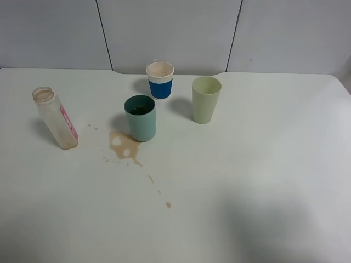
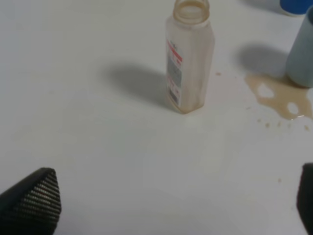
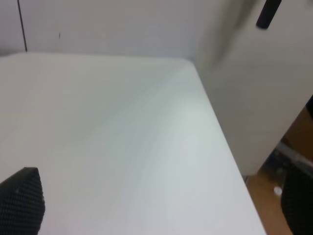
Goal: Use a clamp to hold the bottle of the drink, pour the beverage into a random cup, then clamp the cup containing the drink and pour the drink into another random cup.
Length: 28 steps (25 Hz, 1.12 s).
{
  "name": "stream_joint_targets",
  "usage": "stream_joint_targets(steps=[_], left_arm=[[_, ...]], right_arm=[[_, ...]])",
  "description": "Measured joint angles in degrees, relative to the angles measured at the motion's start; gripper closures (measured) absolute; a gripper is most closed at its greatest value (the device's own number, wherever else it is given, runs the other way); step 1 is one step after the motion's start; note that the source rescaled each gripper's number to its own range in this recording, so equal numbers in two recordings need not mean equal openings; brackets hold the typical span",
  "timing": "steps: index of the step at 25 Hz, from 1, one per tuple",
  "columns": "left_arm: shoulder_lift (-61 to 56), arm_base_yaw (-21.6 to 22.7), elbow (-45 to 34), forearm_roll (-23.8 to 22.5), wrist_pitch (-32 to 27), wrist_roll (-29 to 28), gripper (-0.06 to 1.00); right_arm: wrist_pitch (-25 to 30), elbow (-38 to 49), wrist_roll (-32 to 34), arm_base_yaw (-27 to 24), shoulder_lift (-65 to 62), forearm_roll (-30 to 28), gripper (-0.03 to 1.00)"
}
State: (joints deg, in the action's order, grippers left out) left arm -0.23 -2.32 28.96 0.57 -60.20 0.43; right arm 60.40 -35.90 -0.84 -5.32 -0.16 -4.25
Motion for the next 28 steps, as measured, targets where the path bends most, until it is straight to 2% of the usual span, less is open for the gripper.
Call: stream_joint_targets(steps=[7, 28], left_arm=[[0.0, 0.0, 0.0, 0.0, 0.0, 0.0, 0.02], [0.0, 0.0, 0.0, 0.0, 0.0, 0.0, 0.02]], right_arm=[[0.9, 7.0, 0.1, 0.0, 0.0, 3.8, 0.07], [0.7, 7.0, 0.1, 0.0, 0.0, 3.7, 0.07]])
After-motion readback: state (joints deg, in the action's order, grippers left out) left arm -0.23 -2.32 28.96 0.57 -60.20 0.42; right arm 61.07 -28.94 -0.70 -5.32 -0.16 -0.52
